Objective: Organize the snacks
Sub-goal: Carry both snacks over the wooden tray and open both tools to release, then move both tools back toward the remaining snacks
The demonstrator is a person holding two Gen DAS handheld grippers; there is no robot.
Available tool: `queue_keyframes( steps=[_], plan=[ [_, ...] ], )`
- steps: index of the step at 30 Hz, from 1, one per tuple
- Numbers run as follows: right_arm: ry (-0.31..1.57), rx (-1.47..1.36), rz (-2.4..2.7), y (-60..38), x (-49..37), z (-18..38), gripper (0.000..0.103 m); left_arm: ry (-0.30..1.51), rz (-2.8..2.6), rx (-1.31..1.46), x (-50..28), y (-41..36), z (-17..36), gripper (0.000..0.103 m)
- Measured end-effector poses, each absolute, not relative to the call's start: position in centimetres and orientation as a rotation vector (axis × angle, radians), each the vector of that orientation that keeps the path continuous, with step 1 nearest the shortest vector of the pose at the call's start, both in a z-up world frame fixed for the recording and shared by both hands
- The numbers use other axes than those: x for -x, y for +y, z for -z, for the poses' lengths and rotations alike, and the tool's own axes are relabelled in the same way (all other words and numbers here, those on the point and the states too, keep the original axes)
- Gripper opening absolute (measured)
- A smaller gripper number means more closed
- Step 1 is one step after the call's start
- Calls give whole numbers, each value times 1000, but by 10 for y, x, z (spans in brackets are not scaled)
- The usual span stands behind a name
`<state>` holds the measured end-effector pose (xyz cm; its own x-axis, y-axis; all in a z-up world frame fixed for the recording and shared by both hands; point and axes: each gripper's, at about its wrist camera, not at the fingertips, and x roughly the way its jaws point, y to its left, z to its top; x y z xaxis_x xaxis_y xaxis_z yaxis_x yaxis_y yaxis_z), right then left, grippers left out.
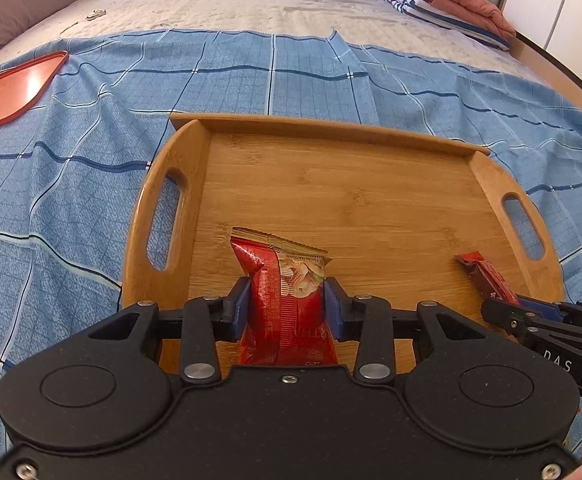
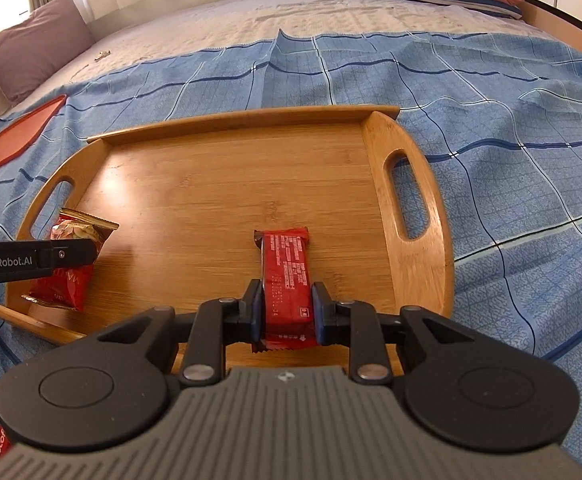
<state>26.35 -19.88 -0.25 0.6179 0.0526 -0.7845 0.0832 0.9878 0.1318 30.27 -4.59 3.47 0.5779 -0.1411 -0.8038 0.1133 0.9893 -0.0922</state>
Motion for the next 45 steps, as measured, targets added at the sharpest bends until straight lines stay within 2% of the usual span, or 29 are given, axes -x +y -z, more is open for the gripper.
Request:
queue_keyframes(
  steps=[11, 13, 16, 18, 21, 23, 29, 45],
  plan=[
    [898, -167, 16, -200, -262, 4, 33, 935, 140, 39, -302, -45, -32, 41],
    [895, -163, 12, -199, -262, 4, 33, 940, 136, 40, -301, -44, -33, 45],
    [896, -160, 10, -200, -260, 3, 53, 928, 137, 34, -297, -43, -37, 62],
    [892, -169, 3, -201, -259, 1, 57, 908, 137, 28, -292, -42, -43, 75],
    [879, -172, 6, -201, -254, -5, 66, 874, 135, 12, -282, -41, -54, 82],
    [867, -182, -5, -201, -248, -11, 74, 855, 136, -3, -274, -40, -62, 84],
    [820, -184, -38, -201, -222, -34, 87, 796, 152, -11, -237, -30, -86, 89],
    [769, -185, -42, -197, -139, -57, 91, 678, 175, 57, -126, 11, -124, 93]
  ],
)
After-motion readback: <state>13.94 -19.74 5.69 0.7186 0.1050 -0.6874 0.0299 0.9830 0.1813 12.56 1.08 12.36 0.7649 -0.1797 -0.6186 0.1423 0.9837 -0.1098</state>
